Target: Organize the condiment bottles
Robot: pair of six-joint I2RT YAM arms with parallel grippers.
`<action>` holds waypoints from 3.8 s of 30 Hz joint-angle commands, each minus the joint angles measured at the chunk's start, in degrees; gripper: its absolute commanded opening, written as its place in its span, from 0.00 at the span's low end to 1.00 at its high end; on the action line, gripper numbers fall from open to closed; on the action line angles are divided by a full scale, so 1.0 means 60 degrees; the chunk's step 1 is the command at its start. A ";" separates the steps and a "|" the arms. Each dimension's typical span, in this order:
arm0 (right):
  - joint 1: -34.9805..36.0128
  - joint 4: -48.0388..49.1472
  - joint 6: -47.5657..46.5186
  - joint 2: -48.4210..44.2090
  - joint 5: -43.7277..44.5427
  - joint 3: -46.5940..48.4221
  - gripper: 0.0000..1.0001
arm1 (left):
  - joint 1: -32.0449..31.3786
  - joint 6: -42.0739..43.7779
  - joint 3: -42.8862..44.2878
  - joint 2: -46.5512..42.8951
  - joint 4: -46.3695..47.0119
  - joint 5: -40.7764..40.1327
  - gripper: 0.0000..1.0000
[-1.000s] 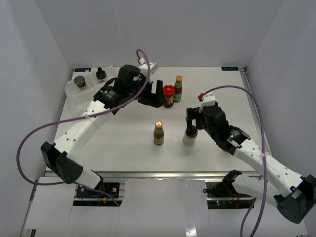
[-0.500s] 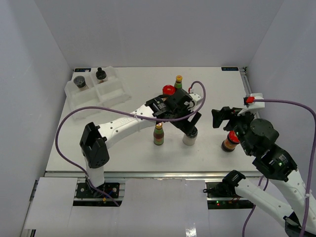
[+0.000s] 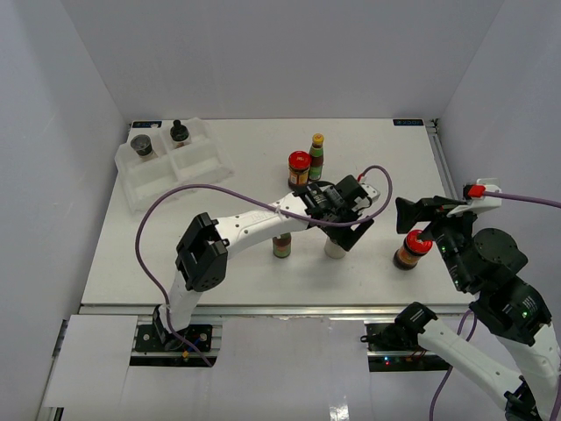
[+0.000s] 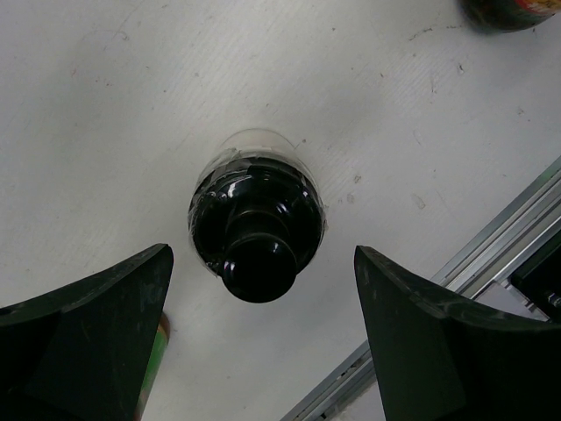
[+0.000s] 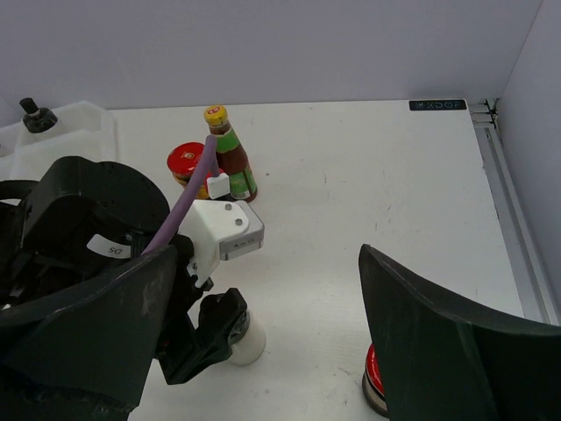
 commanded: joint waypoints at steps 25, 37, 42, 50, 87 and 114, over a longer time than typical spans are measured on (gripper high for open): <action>0.0054 -0.0038 -0.0417 -0.0811 0.0390 0.0506 0.91 | -0.0042 -0.0110 0.1063 0.1079 -0.0158 -0.0323 0.83; 0.0045 -0.0086 -0.0476 -0.0855 0.0374 0.0771 0.91 | -0.0042 -0.0398 0.2120 0.1159 -0.0915 -0.0619 0.12; 0.0045 -0.0163 -0.0422 -0.0666 0.0193 0.1046 0.91 | -0.0042 -0.0356 0.4272 0.1097 -0.2028 -0.1805 0.00; 0.0052 -0.0343 -0.0191 -0.0736 -0.0021 0.1238 0.91 | 0.0977 0.0087 0.4728 -0.0599 -0.1041 -0.4073 0.00; 0.0060 0.1459 -0.0536 0.0065 -0.0652 -0.0565 0.91 | 0.8968 0.0397 0.4745 0.2110 0.3057 -0.1120 0.00; 0.0051 0.1925 -0.0743 0.0511 -0.0414 -0.0929 0.91 | 0.9772 0.0654 0.4371 0.3070 0.3567 -0.0679 0.00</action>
